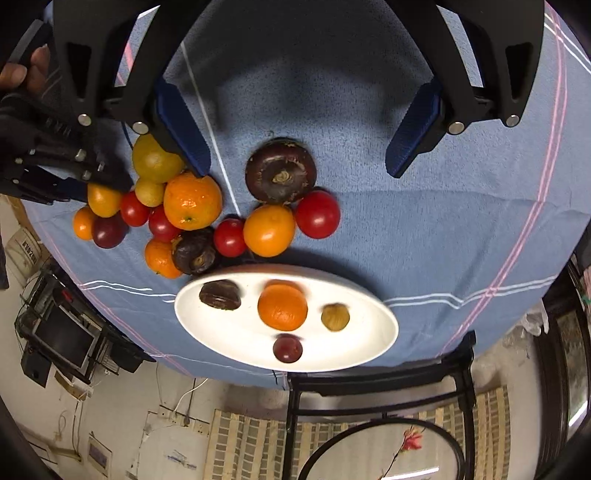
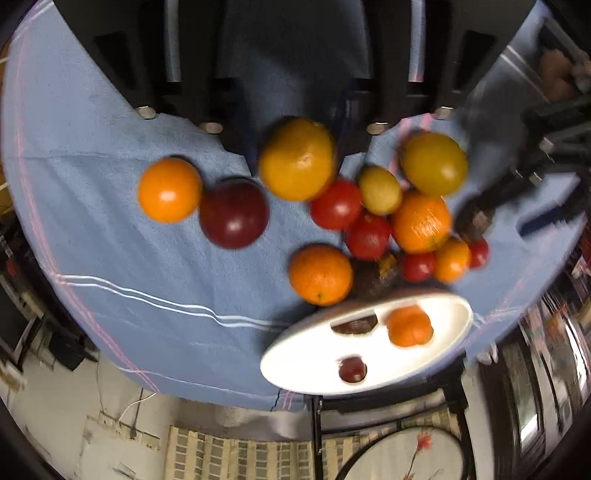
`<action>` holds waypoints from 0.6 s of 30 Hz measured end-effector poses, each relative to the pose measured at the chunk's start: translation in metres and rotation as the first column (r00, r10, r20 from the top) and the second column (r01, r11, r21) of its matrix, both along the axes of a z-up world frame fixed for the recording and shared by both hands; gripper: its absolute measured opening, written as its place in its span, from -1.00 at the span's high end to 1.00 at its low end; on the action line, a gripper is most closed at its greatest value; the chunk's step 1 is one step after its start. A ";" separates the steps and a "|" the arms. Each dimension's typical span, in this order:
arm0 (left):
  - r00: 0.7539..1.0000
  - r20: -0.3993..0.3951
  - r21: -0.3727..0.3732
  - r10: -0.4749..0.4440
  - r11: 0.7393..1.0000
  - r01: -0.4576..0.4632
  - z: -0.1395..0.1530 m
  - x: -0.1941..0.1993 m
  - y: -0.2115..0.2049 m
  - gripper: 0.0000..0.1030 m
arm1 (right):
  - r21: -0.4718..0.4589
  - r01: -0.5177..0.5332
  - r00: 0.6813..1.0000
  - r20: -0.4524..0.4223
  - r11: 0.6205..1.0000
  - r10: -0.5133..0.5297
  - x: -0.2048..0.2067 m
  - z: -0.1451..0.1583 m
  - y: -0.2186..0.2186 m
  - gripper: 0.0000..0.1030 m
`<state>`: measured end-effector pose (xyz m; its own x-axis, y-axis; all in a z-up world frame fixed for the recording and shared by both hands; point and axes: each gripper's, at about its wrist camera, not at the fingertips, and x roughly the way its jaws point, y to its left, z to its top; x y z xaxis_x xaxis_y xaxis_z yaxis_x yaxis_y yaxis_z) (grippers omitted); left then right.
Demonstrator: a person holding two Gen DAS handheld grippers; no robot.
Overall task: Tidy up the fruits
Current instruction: 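Grasp a dark passion fruit with the left gripper while the right carries a yellow lemon to the plate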
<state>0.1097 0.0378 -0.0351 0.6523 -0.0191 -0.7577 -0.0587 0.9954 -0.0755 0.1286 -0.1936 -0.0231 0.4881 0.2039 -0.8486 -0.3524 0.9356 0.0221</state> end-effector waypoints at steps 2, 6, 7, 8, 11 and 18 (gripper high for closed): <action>1.000 -0.001 -0.002 0.000 1.000 0.000 -0.001 -0.001 0.000 -0.82 | 0.073 0.019 1.000 -0.006 0.997 -0.018 0.001 0.001 -0.007 0.29; 1.000 -0.017 0.003 0.004 1.000 -0.003 -0.004 0.002 0.000 -0.82 | 0.130 0.019 1.000 -0.008 0.991 -0.018 0.000 -0.003 -0.015 0.29; 1.000 -0.025 0.005 0.006 1.000 -0.005 -0.005 0.003 0.000 -0.82 | 0.135 0.008 1.000 -0.002 0.991 -0.008 -0.001 -0.002 -0.015 0.29; 0.999 -0.038 0.010 0.010 1.000 -0.009 -0.007 0.005 0.000 -0.82 | 0.145 -0.010 1.000 0.003 0.989 0.009 -0.002 -0.001 -0.015 0.29; 0.997 -0.069 0.022 0.015 1.000 -0.014 -0.012 0.008 -0.001 -0.71 | 0.160 -0.039 0.999 0.004 0.986 0.039 -0.007 0.002 -0.013 0.29; 0.996 -0.082 0.105 0.027 0.994 -0.018 -0.016 0.014 -0.016 -0.25 | 0.188 -0.084 0.996 0.049 0.979 0.076 -0.018 0.014 -0.013 0.29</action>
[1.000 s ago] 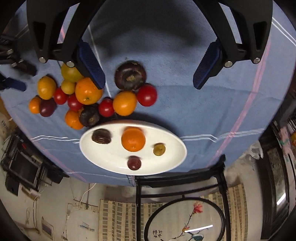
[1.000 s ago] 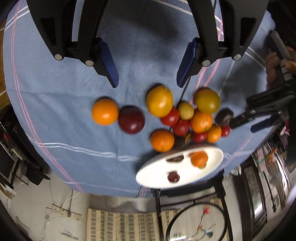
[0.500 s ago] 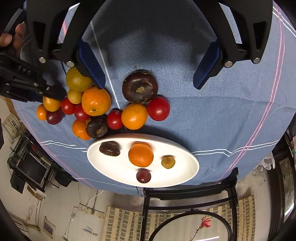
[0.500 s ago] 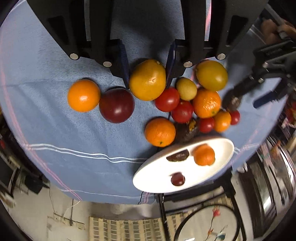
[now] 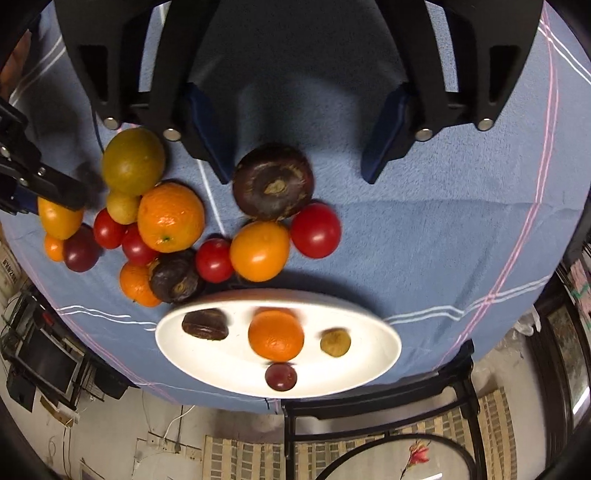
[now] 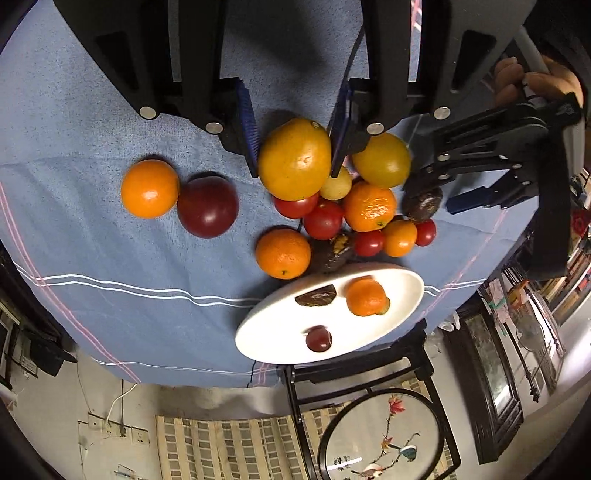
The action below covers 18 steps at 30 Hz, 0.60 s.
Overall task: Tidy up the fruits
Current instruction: 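Grasp a dark passion fruit with the left gripper while the right carries a yellow lemon to the plate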
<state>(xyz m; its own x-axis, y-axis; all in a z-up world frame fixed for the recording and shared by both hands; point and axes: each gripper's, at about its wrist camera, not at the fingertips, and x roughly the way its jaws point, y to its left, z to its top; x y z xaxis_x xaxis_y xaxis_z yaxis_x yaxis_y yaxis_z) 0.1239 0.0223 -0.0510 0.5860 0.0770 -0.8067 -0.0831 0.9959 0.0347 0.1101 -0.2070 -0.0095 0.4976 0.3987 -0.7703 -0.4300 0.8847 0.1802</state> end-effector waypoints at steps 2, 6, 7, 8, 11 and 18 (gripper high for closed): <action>1.000 0.007 -0.007 -0.019 1.000 0.019 0.001 0.000 -0.005 0.00 | 0.010 -0.007 1.000 0.002 1.000 0.007 -0.001 0.002 -0.001 0.29; 0.999 0.029 -0.006 -0.039 0.999 0.039 0.000 0.005 -0.012 0.18 | 0.002 -0.013 1.000 0.005 1.000 0.013 -0.003 0.001 0.000 0.29; 0.999 0.028 -0.011 -0.039 0.999 0.040 0.001 0.006 -0.012 0.18 | 0.000 -0.012 1.000 0.004 1.000 0.012 -0.003 0.000 0.001 0.29; 0.999 0.022 -0.011 -0.040 0.999 0.041 0.001 0.007 -0.012 0.19 | -0.002 -0.008 1.000 0.004 1.000 0.008 -0.002 0.000 0.000 0.29; 0.999 -0.009 -0.055 -0.051 0.997 0.050 0.005 0.005 -0.011 0.20 | 0.006 0.003 1.000 -0.002 1.000 -0.003 0.000 -0.001 -0.003 0.29; 0.994 0.050 -0.094 -0.092 0.991 0.097 0.039 -0.011 -0.010 0.20 | 0.041 0.015 0.999 0.032 0.999 -0.016 -0.001 0.003 -0.005 0.29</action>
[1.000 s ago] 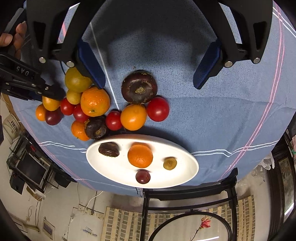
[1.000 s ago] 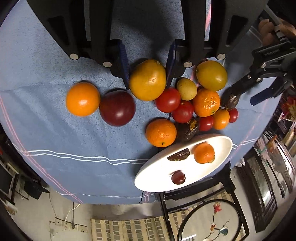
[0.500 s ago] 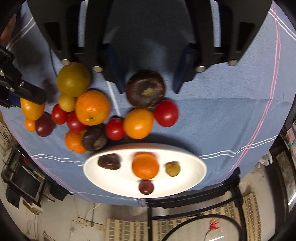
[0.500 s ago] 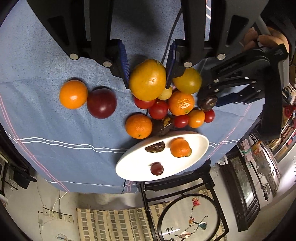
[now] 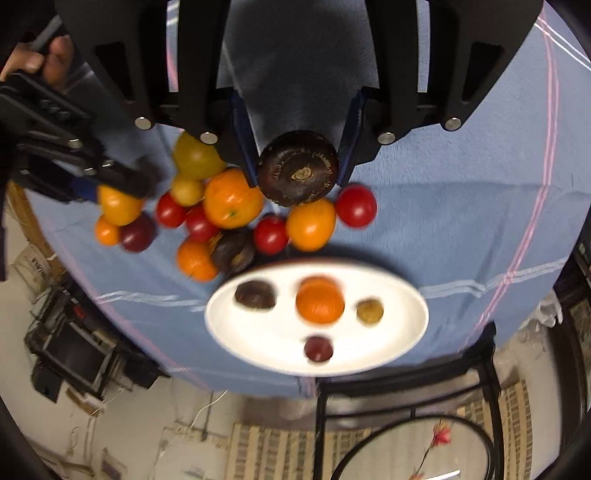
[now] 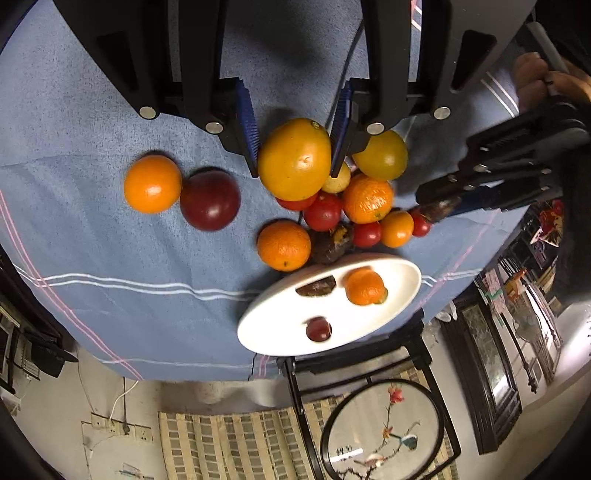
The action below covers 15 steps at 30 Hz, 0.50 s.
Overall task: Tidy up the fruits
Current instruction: 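Grasp a dark passion fruit with the left gripper while the right carries a yellow lemon to the plate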
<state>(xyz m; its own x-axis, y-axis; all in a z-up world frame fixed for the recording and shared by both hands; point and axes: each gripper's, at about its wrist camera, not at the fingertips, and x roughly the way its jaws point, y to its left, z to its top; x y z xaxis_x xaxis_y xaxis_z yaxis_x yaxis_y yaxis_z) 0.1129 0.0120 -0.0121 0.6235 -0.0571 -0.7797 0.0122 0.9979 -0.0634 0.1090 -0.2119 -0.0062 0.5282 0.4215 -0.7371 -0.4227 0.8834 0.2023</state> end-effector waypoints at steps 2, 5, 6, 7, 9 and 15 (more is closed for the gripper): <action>0.999 0.034 0.004 -0.007 1.000 0.007 0.015 0.002 0.000 0.20 | 0.012 0.015 1.000 0.016 1.000 -0.015 -0.001 0.006 0.000 0.29; 0.997 0.079 -0.010 0.017 1.000 -0.017 0.033 0.017 0.007 0.20 | -0.003 0.003 0.998 0.055 1.000 -0.003 -0.005 0.021 0.007 0.29; 0.996 0.084 -0.018 0.031 0.999 -0.029 0.036 0.024 0.010 0.20 | -0.020 -0.010 0.998 0.069 1.000 0.011 -0.005 0.027 0.013 0.29; 0.995 0.086 -0.032 0.039 0.999 -0.037 0.038 0.030 0.013 0.20 | -0.029 -0.018 0.997 0.073 0.999 0.020 -0.004 0.031 0.017 0.29; 0.995 0.079 -0.048 0.059 0.997 -0.055 0.039 0.049 0.019 0.20 | -0.045 -0.035 0.996 0.074 0.998 0.039 0.007 0.040 0.028 0.29; 0.989 0.057 -0.047 0.134 0.990 -0.131 0.035 0.098 0.043 0.20 | -0.104 -0.049 0.995 0.083 0.993 0.058 0.052 0.048 0.066 0.29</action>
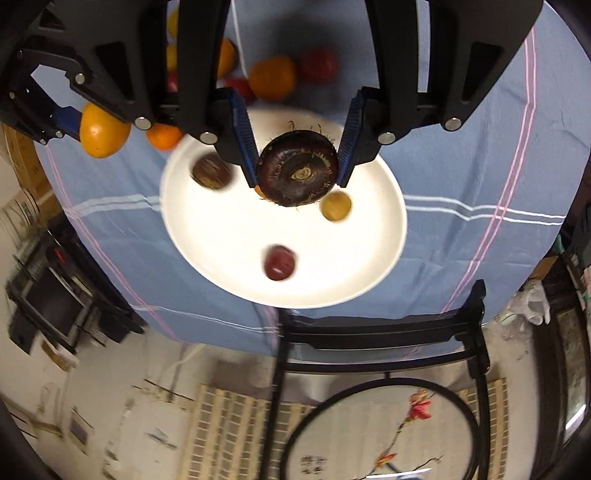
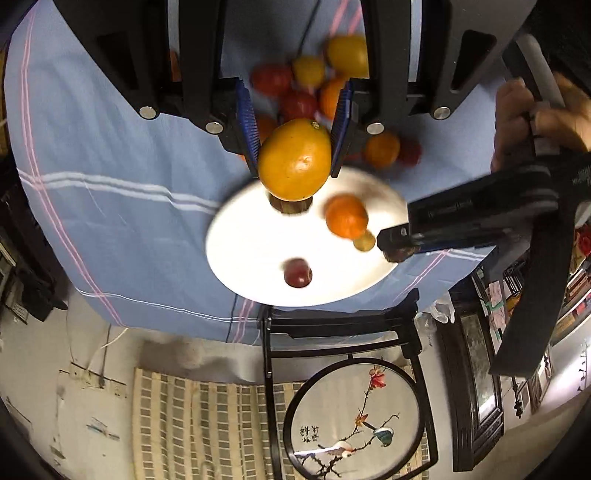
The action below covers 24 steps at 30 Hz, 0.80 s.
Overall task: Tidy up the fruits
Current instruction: 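Grasp a dark passion fruit with the left gripper while the right carries a yellow lemon to the plate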
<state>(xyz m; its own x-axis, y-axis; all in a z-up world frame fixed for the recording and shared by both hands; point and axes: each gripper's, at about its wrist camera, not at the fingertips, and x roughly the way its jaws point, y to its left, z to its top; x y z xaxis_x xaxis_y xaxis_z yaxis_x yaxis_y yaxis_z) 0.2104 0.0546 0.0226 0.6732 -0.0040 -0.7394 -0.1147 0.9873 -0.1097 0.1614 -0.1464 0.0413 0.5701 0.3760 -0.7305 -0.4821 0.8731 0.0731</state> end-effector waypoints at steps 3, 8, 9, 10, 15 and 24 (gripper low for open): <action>0.999 -0.016 -0.030 0.032 0.999 -0.032 -0.012 0.012 0.013 0.20 | -0.002 -0.012 0.999 -0.031 1.000 0.012 0.022 -0.010 0.018 0.29; 0.999 -0.041 -0.037 0.031 0.999 -0.032 -0.030 0.022 0.019 0.20 | -0.035 -0.030 0.998 -0.052 0.999 0.029 0.042 -0.025 0.042 0.29; 0.999 -0.033 -0.028 0.026 0.999 -0.027 -0.029 0.022 0.018 0.20 | -0.040 -0.034 0.998 -0.054 0.999 0.032 0.045 -0.027 0.046 0.29; 0.999 -0.027 -0.024 0.021 0.999 -0.021 -0.029 0.023 0.017 0.19 | -0.046 -0.036 0.998 -0.055 0.998 0.034 0.046 -0.029 0.049 0.28; 0.998 0.035 -0.052 0.061 0.997 -0.059 -0.028 0.019 0.023 -0.51 | -0.042 -0.025 0.998 -0.058 0.999 0.022 0.054 -0.034 0.056 -0.28; 0.989 0.128 -0.023 0.068 0.998 -0.066 -0.009 -0.006 0.016 -0.79 | -0.037 0.007 0.999 0.046 0.999 -0.005 0.009 -0.007 0.012 -0.41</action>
<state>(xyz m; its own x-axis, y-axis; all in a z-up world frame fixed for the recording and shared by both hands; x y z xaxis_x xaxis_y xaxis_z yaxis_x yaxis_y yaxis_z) 0.2045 0.0708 0.0134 0.7621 0.0316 -0.6467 -0.1643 0.9755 -0.1460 0.1704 -0.1348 0.0345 0.6054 0.3459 -0.7168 -0.4793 0.8775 0.0187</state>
